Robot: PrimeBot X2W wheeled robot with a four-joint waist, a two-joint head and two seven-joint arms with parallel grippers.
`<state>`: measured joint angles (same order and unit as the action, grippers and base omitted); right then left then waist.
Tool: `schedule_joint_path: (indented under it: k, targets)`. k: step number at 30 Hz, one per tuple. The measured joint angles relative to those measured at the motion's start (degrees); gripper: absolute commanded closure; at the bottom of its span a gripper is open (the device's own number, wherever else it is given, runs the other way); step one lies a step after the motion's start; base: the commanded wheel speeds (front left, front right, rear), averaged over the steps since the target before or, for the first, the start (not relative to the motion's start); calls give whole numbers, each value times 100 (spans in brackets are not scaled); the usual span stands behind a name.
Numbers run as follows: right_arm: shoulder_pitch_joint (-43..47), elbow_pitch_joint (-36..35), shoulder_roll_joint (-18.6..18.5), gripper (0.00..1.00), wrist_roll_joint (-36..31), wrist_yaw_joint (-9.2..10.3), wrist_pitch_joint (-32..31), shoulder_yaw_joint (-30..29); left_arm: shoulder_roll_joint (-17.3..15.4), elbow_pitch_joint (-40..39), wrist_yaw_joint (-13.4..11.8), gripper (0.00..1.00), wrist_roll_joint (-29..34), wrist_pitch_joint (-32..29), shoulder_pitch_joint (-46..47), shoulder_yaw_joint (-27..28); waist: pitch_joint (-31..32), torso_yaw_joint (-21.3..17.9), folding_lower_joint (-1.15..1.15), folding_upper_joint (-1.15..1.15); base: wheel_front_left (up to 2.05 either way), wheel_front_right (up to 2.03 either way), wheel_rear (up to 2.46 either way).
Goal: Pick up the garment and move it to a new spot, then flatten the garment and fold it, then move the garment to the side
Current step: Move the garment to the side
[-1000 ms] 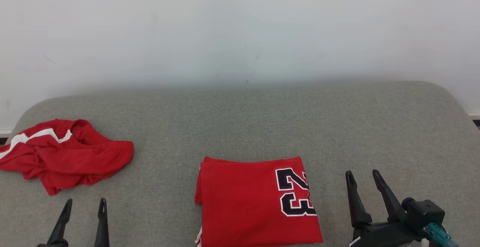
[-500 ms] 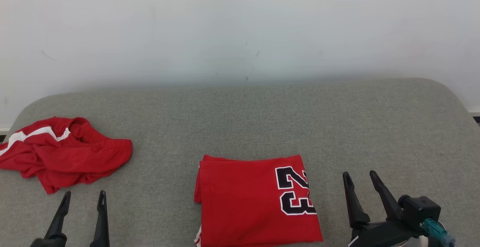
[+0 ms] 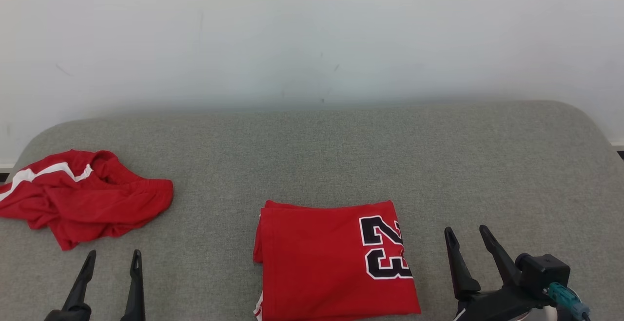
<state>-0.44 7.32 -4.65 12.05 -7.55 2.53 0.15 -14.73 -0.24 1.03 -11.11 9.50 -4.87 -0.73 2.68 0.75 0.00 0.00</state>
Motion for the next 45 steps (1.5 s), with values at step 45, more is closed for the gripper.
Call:
schedule_joint_path:
  k: [45]
  targets:
    - [-324, 464, -55, 0, 40, 0, -172, 101, -108, 55, -158, 0, -152, 53, 15, -219, -91, 88, 0, 0, 0, 0, 0]
